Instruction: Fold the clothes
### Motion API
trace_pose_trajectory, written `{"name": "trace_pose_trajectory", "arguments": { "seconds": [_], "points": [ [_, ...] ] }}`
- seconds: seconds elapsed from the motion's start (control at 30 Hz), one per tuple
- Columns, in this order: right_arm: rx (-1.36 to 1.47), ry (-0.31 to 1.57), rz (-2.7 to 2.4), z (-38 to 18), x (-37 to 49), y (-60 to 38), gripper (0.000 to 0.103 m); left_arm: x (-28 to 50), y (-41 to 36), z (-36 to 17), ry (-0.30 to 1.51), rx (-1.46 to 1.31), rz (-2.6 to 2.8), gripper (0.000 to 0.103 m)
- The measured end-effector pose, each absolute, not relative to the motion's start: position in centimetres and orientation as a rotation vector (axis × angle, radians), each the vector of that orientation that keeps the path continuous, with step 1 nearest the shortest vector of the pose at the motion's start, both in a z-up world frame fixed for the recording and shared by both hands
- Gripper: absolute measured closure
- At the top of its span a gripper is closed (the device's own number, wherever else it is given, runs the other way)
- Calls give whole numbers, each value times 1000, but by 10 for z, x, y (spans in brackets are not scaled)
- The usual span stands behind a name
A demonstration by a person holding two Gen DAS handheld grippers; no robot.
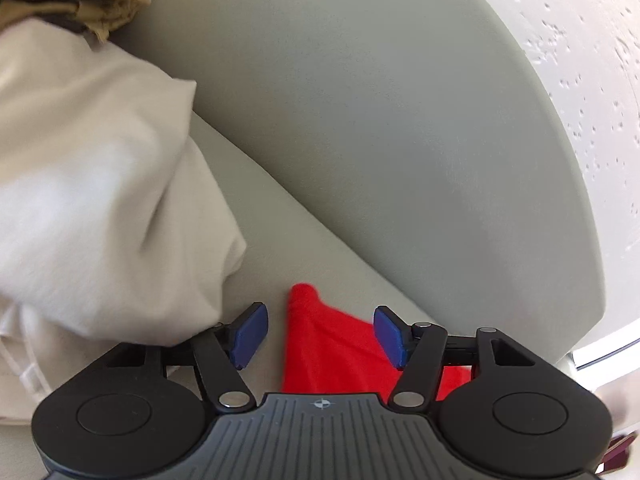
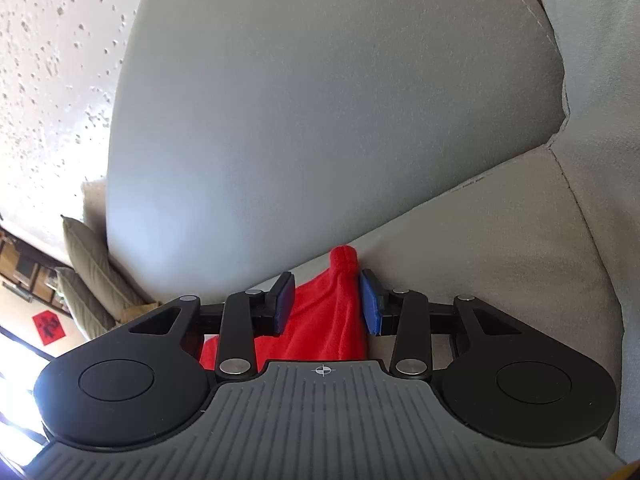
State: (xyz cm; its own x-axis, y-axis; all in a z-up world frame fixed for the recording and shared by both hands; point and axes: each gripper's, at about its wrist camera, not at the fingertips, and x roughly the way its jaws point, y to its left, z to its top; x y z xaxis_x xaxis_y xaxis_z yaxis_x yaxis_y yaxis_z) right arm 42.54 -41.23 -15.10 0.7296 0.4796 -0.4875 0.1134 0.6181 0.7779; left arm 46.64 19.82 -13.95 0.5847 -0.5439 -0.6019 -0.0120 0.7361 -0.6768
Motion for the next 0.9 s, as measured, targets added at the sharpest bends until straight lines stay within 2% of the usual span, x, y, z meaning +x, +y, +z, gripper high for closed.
{"name": "trace_pose_trajectory", "arguments": {
  "seconds": [0.1, 0.17, 0.37, 0.4, 0.43, 0.47, 0.67, 0.83, 0.9],
  "points": [
    [882, 745, 240, -152, 434, -409, 62, 470, 191, -141, 918, -643, -386, 46],
    [869, 741, 244, -152, 434, -407, 63, 466, 191, -141, 916, -603, -396, 51],
    [837, 732, 226, -153, 432, -406, 74, 457, 193, -143, 897, -542, -352, 79],
    [828, 733, 218, -153, 432, -406, 76, 456, 188, -142, 895, -524, -337, 86],
    [814, 735, 203, -153, 431, -405, 88, 453, 185, -139, 893, -509, -320, 97],
    [780, 745, 165, -152, 430, -403, 99, 448, 182, -137, 891, -494, -302, 98],
    [619, 693, 35, -99, 416, -366, 99, 399, 152, -90, 789, -355, -309, 101],
    [654, 694, -3, -11, 377, -352, 99, 335, 175, 0, 773, -360, -351, 101],
    [701, 680, 9, 29, 351, -350, 99, 321, 177, 13, 775, -379, -362, 101]
  ]
}}
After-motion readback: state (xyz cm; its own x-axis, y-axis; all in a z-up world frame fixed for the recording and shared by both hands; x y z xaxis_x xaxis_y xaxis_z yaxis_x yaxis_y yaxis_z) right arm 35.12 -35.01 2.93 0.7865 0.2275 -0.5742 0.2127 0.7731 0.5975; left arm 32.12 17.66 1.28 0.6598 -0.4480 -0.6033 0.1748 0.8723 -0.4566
